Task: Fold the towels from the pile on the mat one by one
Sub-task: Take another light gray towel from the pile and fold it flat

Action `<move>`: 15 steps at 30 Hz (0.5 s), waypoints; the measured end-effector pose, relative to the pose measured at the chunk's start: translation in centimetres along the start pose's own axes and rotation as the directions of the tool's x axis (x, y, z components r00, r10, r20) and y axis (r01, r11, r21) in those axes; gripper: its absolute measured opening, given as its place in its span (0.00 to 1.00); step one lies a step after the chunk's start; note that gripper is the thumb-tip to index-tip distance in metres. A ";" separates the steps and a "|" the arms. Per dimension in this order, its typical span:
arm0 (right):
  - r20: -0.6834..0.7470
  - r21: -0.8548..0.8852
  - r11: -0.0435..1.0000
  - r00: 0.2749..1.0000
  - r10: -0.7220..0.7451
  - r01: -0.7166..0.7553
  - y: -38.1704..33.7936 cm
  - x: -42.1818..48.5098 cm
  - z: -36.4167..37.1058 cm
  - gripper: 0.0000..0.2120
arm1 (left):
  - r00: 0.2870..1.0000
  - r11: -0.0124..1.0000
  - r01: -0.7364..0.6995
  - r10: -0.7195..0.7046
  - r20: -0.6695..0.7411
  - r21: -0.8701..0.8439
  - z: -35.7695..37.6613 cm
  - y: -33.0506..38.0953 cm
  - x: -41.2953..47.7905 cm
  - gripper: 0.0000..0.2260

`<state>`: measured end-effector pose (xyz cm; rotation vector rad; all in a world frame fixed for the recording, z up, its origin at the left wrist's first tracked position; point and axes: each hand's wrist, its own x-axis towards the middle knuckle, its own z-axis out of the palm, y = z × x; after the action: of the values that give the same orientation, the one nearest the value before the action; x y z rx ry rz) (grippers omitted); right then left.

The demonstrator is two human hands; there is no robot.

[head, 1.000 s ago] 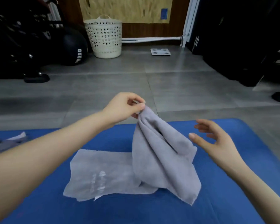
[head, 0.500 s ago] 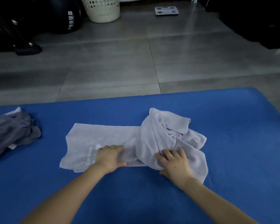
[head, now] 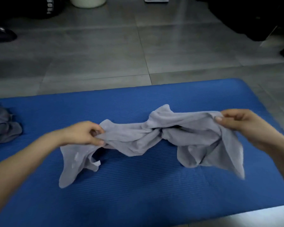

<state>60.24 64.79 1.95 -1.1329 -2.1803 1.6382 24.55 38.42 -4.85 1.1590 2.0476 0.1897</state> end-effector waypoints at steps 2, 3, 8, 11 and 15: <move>-0.214 -0.123 0.989 0.975 0.052 -0.080 1.9 2.6 -2.3 0.09 | 0.985 0.979 0.146 -0.130 -0.116 0.145 -2.5 0.2 0.3 0.07; -0.320 -0.229 0.959 0.943 0.087 -0.166 3.4 4.2 -3.1 0.10 | 0.960 0.943 0.229 -0.177 -0.218 0.241 -3.0 0.2 1.0 0.08; -0.481 -0.615 0.624 0.857 0.187 -0.482 8.5 7.5 -1.8 0.14 | 0.872 0.730 0.454 -0.245 -0.424 0.511 0.3 2.0 4.5 0.12; -0.382 -0.753 0.565 0.923 0.040 -0.337 9.0 7.9 1.3 0.19 | 0.911 0.742 0.365 -0.161 -0.380 0.562 2.7 3.7 6.2 0.16; -0.118 -0.848 0.530 0.981 -0.157 -0.017 8.7 9.9 5.6 0.23 | 0.952 0.830 0.117 0.062 -0.300 0.545 5.4 6.7 9.0 0.20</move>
<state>54.25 68.03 -10.63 -1.2618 -2.8948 0.2770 30.01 48.13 -10.42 1.5221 2.4896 -0.2907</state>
